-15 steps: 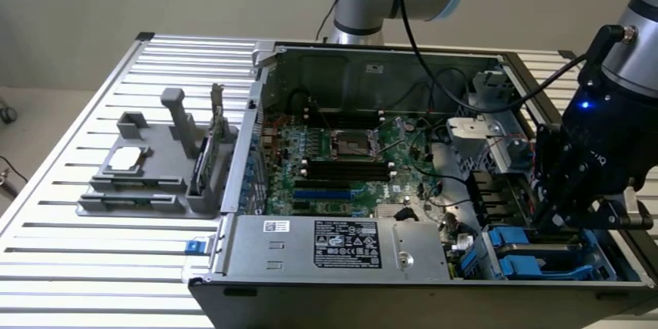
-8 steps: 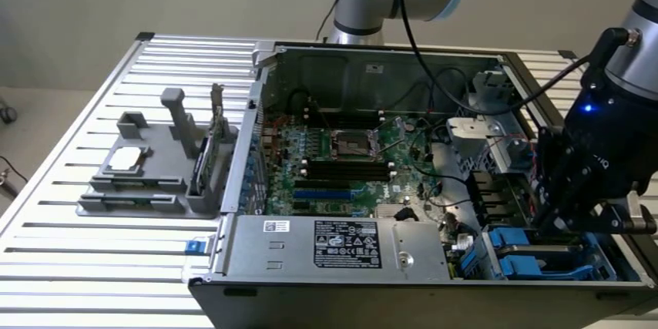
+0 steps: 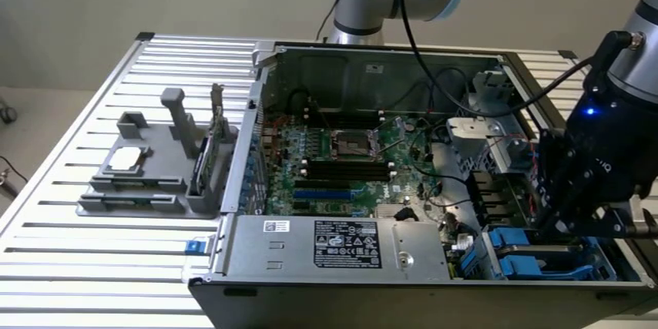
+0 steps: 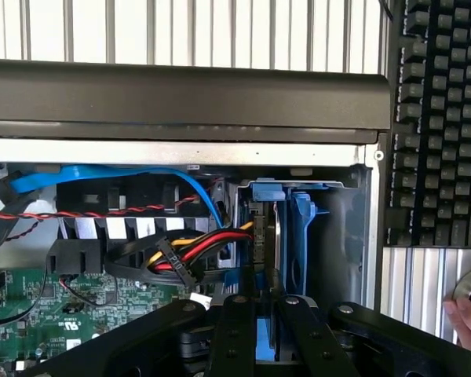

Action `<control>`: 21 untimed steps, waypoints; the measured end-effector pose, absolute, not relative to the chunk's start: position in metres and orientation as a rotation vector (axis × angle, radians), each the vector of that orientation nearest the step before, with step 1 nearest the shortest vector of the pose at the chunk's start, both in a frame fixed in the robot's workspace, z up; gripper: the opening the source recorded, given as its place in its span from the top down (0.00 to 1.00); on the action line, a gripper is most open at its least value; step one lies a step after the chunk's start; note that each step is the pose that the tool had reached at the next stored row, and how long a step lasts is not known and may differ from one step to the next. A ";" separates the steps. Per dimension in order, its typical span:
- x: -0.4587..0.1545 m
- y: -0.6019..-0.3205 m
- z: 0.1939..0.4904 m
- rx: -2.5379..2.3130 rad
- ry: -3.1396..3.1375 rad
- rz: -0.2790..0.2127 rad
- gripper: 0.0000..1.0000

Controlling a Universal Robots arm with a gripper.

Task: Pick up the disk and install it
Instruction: 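Insert the first disk wire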

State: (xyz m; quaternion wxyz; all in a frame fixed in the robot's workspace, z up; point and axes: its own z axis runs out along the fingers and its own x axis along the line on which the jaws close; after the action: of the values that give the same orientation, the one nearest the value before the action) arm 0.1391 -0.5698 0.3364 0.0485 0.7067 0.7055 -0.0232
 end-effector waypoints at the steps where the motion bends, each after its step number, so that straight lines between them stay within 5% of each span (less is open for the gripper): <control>1: 0.139 -0.570 0.336 2.154 2.150 -0.071 0.84; 21: 0.139 -0.571 0.334 2.162 2.160 -0.052 0.84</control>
State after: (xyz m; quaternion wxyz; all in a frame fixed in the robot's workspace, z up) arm 0.1391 -0.5706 0.3344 0.0423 0.7067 0.7060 -0.0170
